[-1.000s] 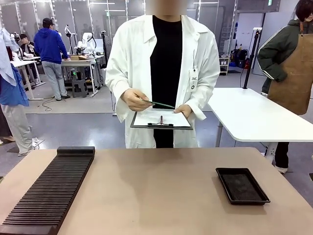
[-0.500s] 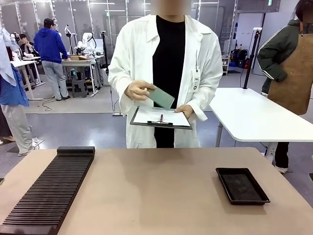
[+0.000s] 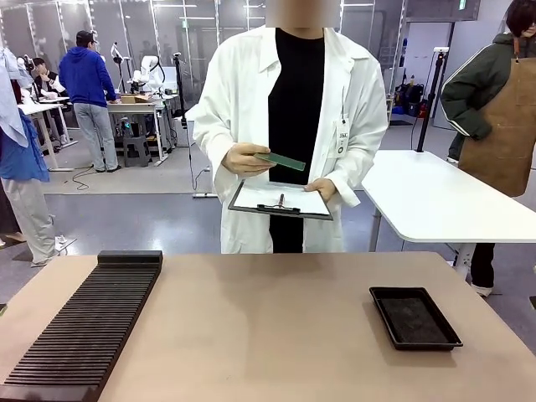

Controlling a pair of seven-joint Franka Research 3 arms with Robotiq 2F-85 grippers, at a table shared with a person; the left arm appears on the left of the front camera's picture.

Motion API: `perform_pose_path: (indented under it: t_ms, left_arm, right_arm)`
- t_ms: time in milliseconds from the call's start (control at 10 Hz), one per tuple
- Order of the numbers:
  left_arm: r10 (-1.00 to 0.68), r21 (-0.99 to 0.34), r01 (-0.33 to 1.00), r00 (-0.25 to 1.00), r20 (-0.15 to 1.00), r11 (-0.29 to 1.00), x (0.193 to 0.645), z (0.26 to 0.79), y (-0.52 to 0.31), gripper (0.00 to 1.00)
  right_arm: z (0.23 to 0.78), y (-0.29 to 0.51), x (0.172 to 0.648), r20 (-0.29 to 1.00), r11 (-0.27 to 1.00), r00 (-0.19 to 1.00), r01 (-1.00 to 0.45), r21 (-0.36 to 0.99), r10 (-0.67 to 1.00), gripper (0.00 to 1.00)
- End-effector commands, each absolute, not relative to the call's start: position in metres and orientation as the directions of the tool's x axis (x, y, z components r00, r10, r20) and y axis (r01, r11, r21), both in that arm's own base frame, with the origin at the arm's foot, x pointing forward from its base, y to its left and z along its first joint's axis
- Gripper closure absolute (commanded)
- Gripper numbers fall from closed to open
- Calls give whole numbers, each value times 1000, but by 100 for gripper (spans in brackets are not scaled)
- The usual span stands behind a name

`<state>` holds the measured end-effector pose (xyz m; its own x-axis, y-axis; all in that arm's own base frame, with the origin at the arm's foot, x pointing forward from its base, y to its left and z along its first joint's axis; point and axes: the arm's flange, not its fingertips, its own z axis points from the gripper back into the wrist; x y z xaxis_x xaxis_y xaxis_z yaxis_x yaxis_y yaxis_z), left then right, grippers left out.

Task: Inspect the PCB.
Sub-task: Pick up the Blank PCB that the human is holding.

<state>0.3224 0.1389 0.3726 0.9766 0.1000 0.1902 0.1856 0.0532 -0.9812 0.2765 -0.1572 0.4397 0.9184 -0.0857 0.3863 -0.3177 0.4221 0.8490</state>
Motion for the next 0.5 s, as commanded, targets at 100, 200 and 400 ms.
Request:
perform_pose_path:
  t_ms: [100,200,400]
  left_arm:
    - [93,-982,177,979,182,59,319,377,139,0]
    - [93,-982,177,979,182,59,319,377,139,0]
    - [93,-982,177,979,182,59,319,377,139,0]
  right_arm:
    - [441,-158,276,399,414,913,-332,848,-85,0]
    - [441,-158,276,399,414,913,-332,848,-85,0]
    - [441,-158,276,399,414,913,-332,848,-85,0]
